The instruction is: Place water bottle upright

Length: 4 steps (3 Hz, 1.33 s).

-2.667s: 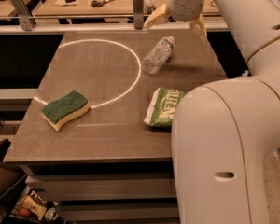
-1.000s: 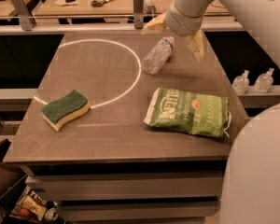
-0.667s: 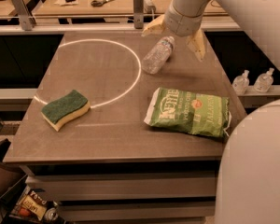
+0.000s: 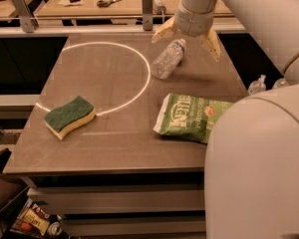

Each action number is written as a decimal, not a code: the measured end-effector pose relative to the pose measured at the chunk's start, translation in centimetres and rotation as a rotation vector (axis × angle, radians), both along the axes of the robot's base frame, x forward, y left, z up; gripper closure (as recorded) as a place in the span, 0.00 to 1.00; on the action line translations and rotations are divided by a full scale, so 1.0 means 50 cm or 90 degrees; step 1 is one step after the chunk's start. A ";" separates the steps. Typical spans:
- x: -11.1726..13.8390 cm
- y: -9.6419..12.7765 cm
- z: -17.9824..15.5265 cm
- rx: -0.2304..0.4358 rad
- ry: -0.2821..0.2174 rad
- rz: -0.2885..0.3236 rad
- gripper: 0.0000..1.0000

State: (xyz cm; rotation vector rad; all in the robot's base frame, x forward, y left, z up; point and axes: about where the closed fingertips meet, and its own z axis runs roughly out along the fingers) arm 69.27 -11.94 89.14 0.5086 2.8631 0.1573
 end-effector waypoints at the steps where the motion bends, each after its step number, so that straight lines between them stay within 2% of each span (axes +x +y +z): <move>1: 0.009 0.004 -0.008 -0.008 0.020 0.016 0.00; 4: 0.082 0.039 -0.029 -0.030 0.039 0.062 0.00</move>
Offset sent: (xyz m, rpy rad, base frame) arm 0.0304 0.0025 0.0031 -0.0532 0.0949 0.0813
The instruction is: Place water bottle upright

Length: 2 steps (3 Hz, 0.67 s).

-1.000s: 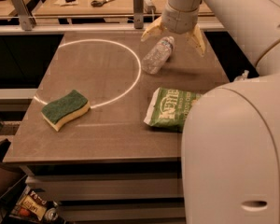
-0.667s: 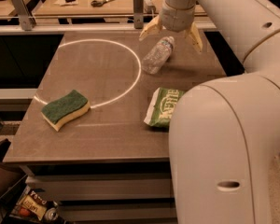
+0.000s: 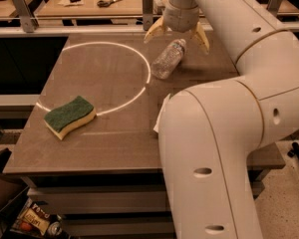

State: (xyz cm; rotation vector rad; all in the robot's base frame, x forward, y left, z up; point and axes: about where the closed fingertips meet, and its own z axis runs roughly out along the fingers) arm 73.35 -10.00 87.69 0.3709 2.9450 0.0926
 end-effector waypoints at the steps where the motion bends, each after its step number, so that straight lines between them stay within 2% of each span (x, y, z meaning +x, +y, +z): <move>1: 0.022 0.016 -0.016 -0.007 0.005 0.006 0.00; 2: 0.039 0.025 -0.034 -0.008 0.008 0.007 0.00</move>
Offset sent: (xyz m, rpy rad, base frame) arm 0.0140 0.0008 -0.0075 -0.0606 0.1602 0.0068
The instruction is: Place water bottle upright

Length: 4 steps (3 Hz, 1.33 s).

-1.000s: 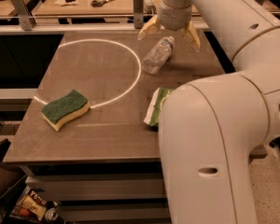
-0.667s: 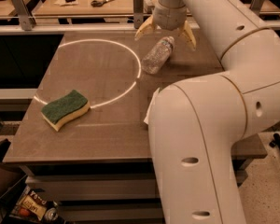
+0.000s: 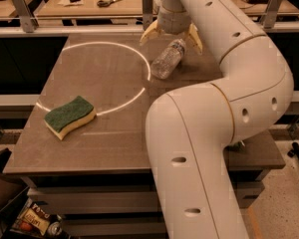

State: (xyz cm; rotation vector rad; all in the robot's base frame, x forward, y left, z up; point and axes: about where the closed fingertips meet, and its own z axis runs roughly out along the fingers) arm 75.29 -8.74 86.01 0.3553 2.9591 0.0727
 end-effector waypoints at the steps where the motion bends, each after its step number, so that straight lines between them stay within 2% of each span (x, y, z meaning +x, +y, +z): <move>1: 0.019 0.007 -0.005 0.005 -0.016 0.001 0.10; 4: 0.057 0.021 -0.021 0.017 -0.050 0.003 0.80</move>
Offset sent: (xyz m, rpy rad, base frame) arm 0.0062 0.0022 -0.0022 0.0045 -0.0137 0.0003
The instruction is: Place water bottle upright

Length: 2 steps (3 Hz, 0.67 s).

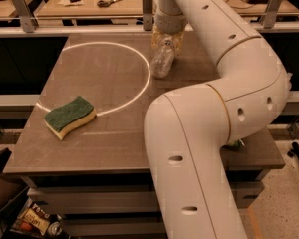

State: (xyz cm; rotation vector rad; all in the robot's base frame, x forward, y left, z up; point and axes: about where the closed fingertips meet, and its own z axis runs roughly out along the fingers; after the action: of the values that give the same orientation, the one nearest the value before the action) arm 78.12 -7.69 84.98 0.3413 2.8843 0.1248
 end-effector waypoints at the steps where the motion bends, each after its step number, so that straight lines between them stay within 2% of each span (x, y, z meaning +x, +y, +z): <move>1: 0.006 0.003 -0.003 0.002 -0.005 0.001 1.00; 2: 0.011 0.002 -0.003 0.003 -0.009 -0.001 1.00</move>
Offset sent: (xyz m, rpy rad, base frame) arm 0.0033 0.0014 -0.0024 0.0027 -0.0072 0.0009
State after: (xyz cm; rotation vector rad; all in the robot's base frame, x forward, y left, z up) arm 78.65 -7.57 84.81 0.3419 2.8709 0.1334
